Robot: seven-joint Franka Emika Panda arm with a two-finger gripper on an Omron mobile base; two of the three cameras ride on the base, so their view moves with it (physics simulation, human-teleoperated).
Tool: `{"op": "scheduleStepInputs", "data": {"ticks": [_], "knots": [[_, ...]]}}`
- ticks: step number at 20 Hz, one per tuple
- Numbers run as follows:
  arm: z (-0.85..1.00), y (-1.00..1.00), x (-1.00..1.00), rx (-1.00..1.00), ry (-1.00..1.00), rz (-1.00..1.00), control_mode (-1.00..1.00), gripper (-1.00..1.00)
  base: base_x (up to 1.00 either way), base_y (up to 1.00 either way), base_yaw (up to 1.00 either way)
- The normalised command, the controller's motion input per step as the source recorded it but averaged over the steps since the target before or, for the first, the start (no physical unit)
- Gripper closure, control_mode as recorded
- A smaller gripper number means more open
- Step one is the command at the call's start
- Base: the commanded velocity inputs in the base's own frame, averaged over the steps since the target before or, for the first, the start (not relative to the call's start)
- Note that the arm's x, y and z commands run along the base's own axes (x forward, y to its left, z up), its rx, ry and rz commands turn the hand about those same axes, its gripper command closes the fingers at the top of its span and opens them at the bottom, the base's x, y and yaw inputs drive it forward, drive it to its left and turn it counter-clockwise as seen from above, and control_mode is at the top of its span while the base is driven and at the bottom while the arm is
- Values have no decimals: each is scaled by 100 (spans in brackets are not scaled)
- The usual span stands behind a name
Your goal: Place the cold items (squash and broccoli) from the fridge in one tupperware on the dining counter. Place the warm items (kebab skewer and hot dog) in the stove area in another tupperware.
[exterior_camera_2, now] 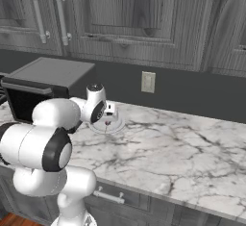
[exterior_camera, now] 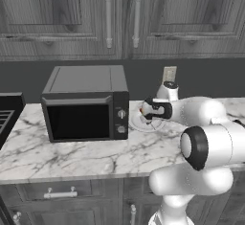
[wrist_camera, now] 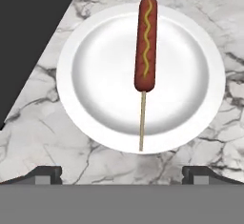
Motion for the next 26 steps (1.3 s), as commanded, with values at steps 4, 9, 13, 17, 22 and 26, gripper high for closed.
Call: {"op": "scheduleStepInputs", "data": {"ticks": [4, 9, 13, 17, 22, 26], "knots": [[-31, 0, 37, 0, 0, 0, -100, -100, 0, 0, 0], [-31, 0, 34, 0, 0, 0, -100, -100, 0, 0, 0], [-29, -1, 31, 0, 0, 0, -100, -100, 0, 0, 0], [-24, 0, 38, 0, 0, 0, -100, -100, 0, 0, 0], [-23, -1, 39, 0, 0, 0, -100, -100, 0, 0, 0], [-28, 0, 32, 0, 0, 0, -100, -100, 0, 0, 0]]}}
